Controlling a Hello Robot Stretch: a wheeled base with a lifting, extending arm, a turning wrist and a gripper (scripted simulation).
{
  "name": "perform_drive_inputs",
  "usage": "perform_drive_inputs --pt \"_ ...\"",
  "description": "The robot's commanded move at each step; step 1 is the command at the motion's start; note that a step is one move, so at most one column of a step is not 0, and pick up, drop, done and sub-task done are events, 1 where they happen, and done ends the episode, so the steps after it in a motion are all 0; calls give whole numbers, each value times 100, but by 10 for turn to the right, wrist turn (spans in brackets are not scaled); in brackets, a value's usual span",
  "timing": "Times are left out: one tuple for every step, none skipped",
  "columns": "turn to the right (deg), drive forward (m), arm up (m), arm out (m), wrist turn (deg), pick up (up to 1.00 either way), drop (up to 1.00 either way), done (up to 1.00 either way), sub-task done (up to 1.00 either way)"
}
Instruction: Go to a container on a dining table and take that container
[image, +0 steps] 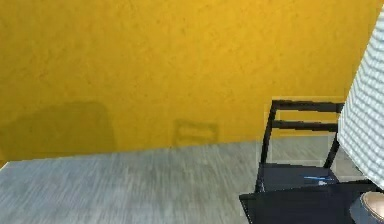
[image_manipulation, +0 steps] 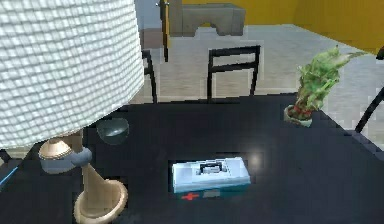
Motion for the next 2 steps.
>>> perform_drive_inputs --pt "0 55 0 0 0 0 0 0 0" --pt "0 0 50 0 0 0 0 0 0"
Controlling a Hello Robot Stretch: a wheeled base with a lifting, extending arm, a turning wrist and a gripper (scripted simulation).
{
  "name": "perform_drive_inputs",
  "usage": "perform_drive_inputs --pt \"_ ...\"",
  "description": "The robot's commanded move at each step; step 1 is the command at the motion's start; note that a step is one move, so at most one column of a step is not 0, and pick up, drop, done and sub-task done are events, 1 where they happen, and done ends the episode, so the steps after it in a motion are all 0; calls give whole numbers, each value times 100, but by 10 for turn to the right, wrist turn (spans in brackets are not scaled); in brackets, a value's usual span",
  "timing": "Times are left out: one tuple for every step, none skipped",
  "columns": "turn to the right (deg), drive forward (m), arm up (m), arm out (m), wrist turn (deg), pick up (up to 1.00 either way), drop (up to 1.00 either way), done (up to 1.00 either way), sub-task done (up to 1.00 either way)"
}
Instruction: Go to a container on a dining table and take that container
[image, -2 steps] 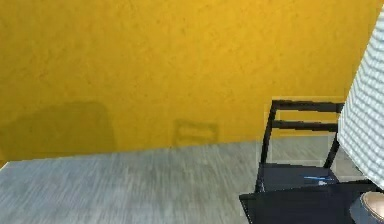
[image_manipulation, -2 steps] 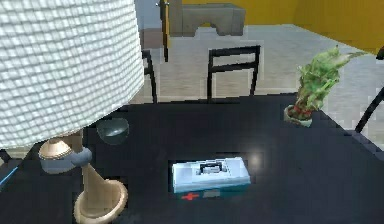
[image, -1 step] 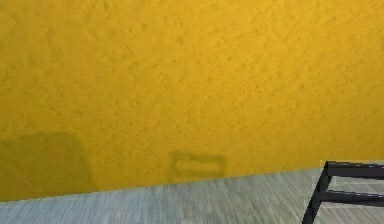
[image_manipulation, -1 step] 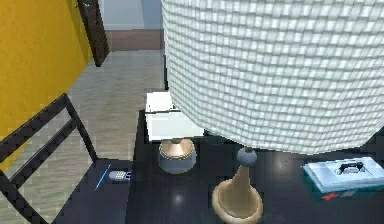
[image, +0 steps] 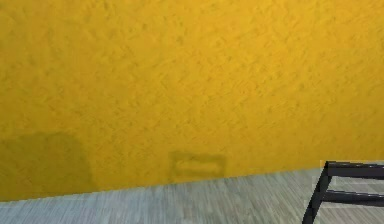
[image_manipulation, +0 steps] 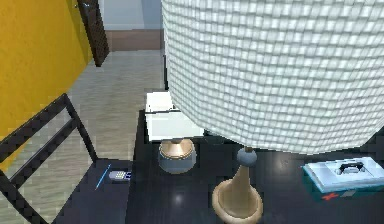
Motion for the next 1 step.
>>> perform_drive_inputs --pt "0 0 32 0 0 0 0 0 0"
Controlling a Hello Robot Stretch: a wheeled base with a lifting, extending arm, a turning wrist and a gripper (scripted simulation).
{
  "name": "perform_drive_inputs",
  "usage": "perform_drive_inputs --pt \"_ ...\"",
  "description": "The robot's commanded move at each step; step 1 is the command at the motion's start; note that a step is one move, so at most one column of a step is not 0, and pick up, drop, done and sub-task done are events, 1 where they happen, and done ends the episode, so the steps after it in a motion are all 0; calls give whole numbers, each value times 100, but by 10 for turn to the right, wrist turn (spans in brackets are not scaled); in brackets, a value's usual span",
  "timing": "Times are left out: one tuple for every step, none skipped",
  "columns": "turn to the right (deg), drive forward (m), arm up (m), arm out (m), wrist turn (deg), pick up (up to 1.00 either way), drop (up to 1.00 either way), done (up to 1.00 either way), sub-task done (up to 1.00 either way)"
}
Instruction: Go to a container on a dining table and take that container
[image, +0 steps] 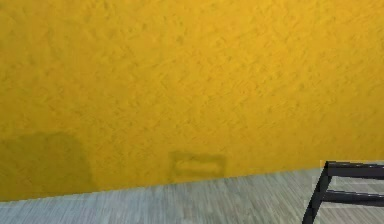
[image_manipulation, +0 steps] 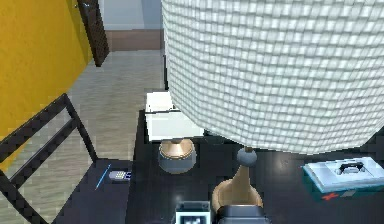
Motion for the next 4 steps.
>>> perform_drive_inputs --pt "0 0 0 50 0 0 0 0 0" --pt "0 0 0 0 450 0 0 0 0" --pt "0 0 0 0 450 0 0 0 0" --pt "0 0 0 0 450 0 0 0 0"
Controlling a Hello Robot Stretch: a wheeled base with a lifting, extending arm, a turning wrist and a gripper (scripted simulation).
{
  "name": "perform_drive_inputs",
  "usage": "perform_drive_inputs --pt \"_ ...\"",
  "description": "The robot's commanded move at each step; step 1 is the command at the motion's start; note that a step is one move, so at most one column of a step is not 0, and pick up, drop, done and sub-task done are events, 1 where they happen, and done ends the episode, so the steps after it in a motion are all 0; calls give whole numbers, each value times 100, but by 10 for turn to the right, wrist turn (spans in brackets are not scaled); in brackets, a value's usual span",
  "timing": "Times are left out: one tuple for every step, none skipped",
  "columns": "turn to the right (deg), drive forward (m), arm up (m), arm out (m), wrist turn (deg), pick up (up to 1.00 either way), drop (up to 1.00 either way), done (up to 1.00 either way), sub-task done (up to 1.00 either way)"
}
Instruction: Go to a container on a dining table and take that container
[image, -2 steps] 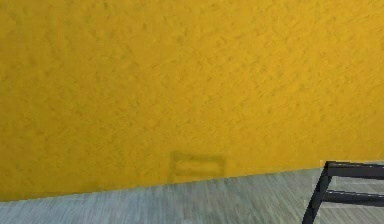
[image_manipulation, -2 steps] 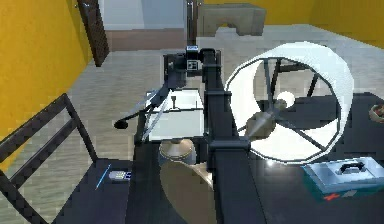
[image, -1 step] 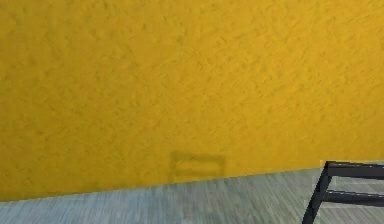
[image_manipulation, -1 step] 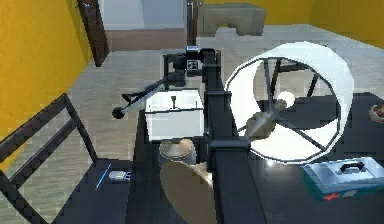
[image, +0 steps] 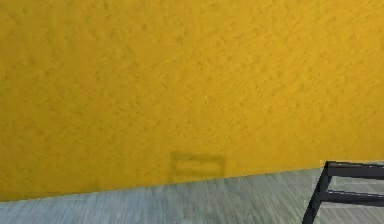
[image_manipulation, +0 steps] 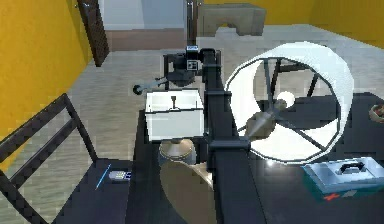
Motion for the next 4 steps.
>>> perform_drive_inputs --pt "0 0 0 0 450 0 0 0 0" --pt "0 0 0 0 450 0 0 0 0" --pt "0 0 -30 0 0 0 0 0 0" --pt "0 0 0 0 0 100 0 0 0"
